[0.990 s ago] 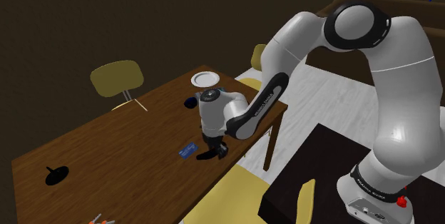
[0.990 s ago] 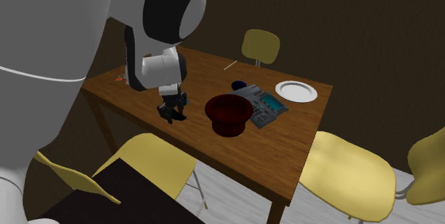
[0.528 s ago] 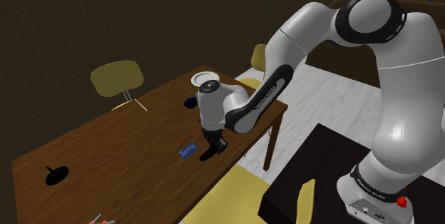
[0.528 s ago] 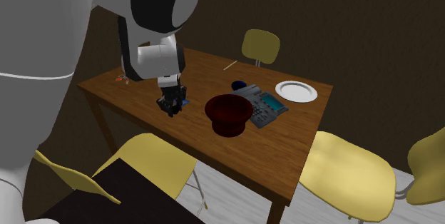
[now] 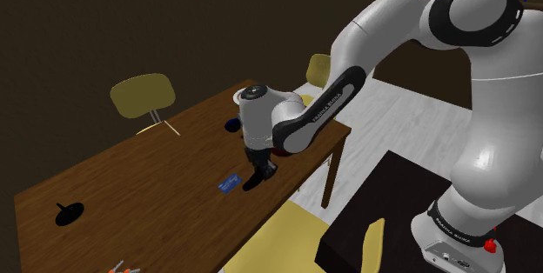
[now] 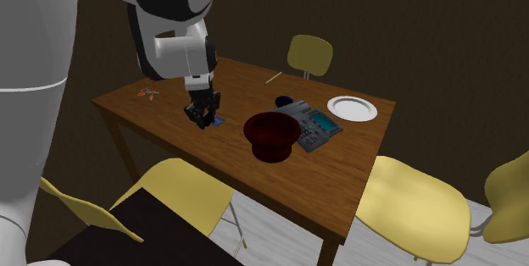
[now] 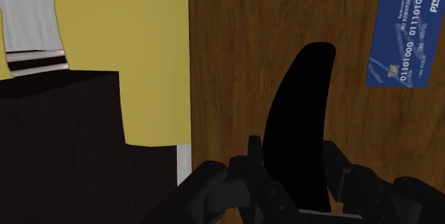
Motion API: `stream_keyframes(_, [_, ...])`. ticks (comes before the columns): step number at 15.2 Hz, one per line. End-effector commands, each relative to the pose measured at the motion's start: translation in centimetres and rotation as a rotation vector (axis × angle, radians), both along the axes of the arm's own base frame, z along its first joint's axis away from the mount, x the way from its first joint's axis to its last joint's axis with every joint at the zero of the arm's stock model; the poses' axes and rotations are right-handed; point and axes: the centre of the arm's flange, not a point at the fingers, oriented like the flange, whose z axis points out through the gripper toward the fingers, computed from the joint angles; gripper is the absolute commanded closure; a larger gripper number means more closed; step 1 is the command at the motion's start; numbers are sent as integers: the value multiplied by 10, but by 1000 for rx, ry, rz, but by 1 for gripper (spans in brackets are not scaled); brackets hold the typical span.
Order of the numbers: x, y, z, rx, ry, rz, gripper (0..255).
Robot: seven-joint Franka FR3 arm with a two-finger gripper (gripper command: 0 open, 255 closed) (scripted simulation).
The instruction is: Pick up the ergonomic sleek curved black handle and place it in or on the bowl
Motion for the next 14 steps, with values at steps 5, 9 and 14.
stream_keyframes(5, [-1,1,31,0,0,0,255])
stream_keyframes(9, [-1,1,52,0,0,0,255])
stream_keyframes(14, [-1,1,79,0,0,0,255])
